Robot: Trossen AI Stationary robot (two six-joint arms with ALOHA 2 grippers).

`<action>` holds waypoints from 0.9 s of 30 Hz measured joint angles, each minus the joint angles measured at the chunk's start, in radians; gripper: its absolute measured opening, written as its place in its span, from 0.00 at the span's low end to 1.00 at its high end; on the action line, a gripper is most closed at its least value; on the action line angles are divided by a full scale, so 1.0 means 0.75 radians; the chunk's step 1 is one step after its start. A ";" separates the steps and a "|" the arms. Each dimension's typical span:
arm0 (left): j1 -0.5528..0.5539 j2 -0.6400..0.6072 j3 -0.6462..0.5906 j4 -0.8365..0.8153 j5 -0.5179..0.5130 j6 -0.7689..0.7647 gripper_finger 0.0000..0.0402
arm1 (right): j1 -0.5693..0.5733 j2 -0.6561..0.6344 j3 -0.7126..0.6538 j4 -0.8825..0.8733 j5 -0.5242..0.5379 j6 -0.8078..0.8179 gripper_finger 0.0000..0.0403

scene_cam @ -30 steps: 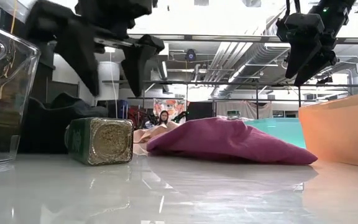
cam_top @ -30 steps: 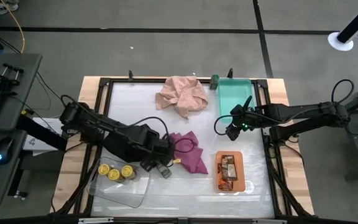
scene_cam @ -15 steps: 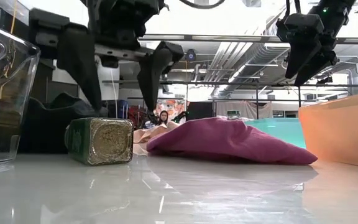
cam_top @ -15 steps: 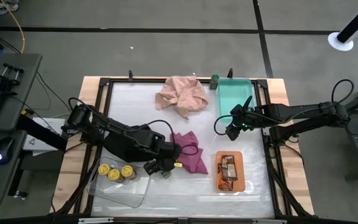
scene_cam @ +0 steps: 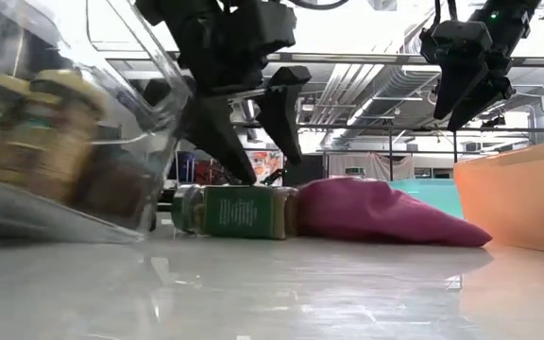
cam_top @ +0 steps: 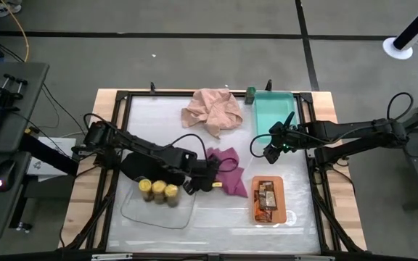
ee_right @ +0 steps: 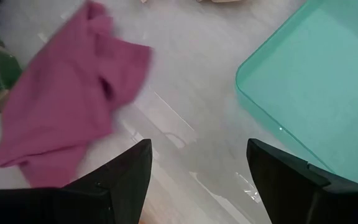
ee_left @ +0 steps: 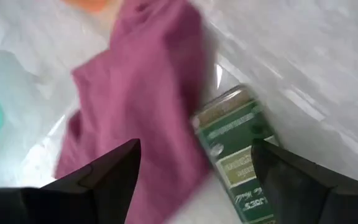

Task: Sort spices by type
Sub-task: Put the bottom green seasoning bottle into the green bin

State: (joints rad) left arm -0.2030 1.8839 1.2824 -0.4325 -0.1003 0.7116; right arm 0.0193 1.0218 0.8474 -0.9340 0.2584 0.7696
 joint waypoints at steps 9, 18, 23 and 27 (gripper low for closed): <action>0.007 -0.003 0.199 -0.252 -0.001 -0.090 0.73 | 0.000 0.000 0.000 0.000 0.000 0.000 0.64; 0.111 -0.021 0.154 -0.137 -0.090 -0.023 0.73 | 0.000 0.000 0.000 0.004 0.030 -0.004 0.64; 0.140 -0.019 0.065 -0.022 -0.252 -0.197 0.71 | 0.001 0.000 0.000 -0.002 0.028 0.016 0.64; 0.101 -0.020 0.026 -0.025 -0.274 -0.320 0.68 | 0.001 0.000 0.000 -0.005 0.029 0.020 0.64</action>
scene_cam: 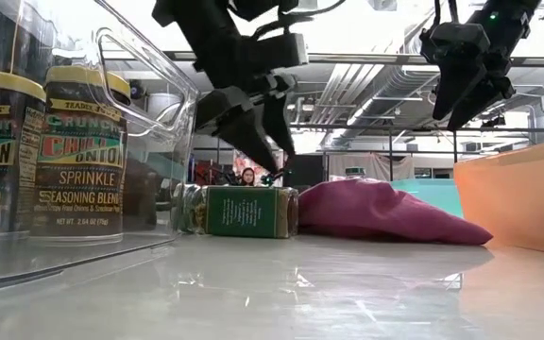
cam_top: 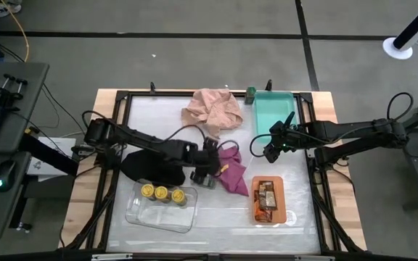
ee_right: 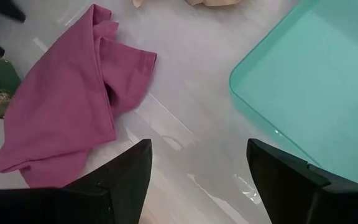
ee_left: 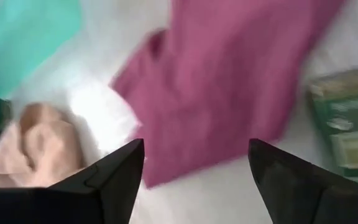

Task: Sort spices by type
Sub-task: Put the bottom green seasoning bottle into the green bin

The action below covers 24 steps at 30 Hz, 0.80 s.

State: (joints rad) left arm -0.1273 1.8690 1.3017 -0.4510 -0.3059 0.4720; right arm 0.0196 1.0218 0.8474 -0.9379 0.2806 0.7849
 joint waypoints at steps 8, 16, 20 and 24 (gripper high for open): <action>-0.158 -0.007 -0.027 -0.112 -0.085 -0.179 0.62 | 0.000 0.000 0.000 0.000 0.000 -0.005 0.64; -0.281 -0.125 -0.027 -0.297 -0.081 -0.334 0.62 | 0.000 0.000 0.000 -0.001 0.001 -0.003 0.64; -0.278 -0.164 -0.027 -0.169 -0.069 -0.179 0.62 | 0.000 0.000 0.000 0.000 0.011 -0.001 0.64; -0.143 -0.151 -0.026 0.018 0.187 -0.339 0.62 | 0.000 0.000 0.000 -0.001 0.006 0.000 0.64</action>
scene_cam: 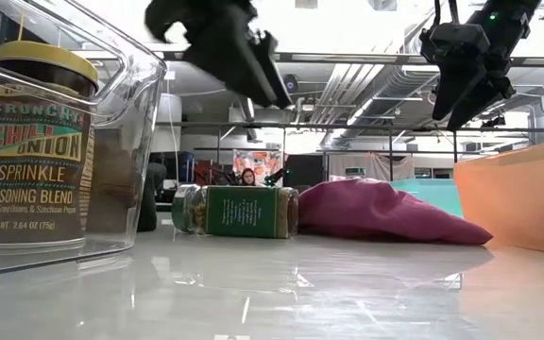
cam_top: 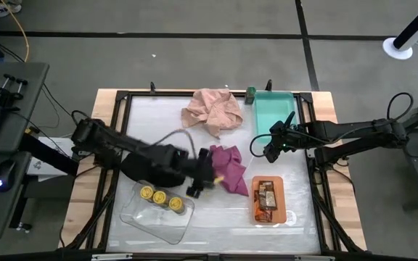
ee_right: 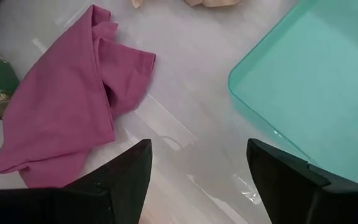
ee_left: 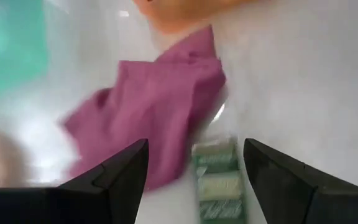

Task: Sort spices by type
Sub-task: Put the bottom green seasoning bottle into the green bin

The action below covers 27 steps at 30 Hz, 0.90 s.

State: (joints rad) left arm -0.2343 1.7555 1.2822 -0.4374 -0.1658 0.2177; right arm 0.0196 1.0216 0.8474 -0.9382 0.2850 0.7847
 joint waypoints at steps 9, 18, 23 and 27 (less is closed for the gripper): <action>0.190 0.022 -0.001 -0.132 0.345 -0.119 0.62 | 0.000 0.000 0.000 0.000 -0.007 -0.001 0.64; 0.123 0.104 0.000 -0.023 0.345 -0.067 0.69 | 0.000 0.000 0.000 0.001 0.005 -0.010 0.64; 0.099 0.174 0.000 -0.043 0.314 -0.060 0.71 | 0.000 0.001 0.001 -0.007 0.005 -0.010 0.64; 0.093 0.200 0.001 0.001 0.248 -0.044 0.71 | 0.000 0.000 0.001 -0.005 0.005 -0.004 0.64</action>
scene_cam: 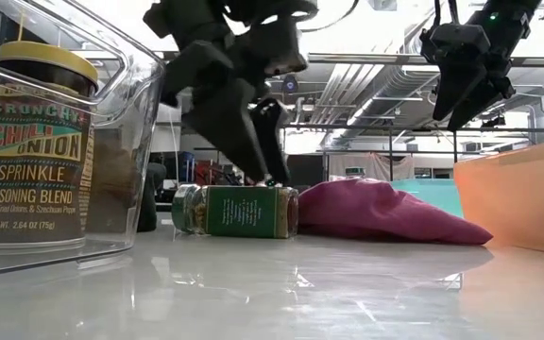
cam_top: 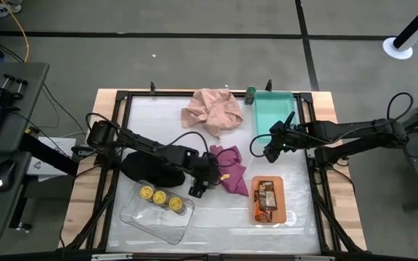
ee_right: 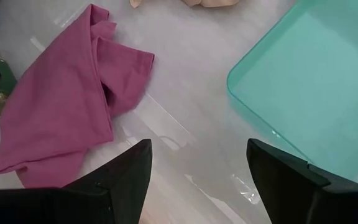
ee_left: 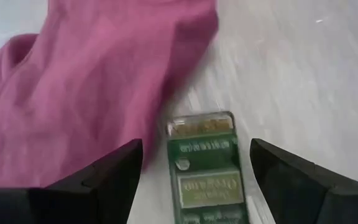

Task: Sort spices by type
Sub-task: Put the bottom green seasoning bottle into the green bin

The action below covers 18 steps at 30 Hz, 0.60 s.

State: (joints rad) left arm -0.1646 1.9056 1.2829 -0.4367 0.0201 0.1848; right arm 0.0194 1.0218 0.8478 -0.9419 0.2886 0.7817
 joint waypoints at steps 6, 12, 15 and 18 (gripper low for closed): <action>-0.011 0.048 -0.001 -0.102 -0.008 0.001 0.71 | 0.000 0.000 0.000 -0.004 0.000 0.010 0.64; -0.020 0.104 -0.002 -0.149 -0.009 0.003 0.71 | 0.000 0.000 0.000 -0.004 0.000 0.034 0.64; -0.016 0.109 -0.002 -0.158 -0.020 0.004 0.71 | 0.000 0.000 0.000 -0.004 0.000 0.034 0.64; -0.009 0.111 -0.002 -0.152 -0.028 0.003 0.70 | 0.000 0.000 0.000 -0.004 0.000 0.040 0.64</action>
State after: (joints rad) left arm -0.1715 1.9892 1.2816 -0.5508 -0.0012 0.1871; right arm 0.0195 1.0218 0.8478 -0.9447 0.2890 0.8114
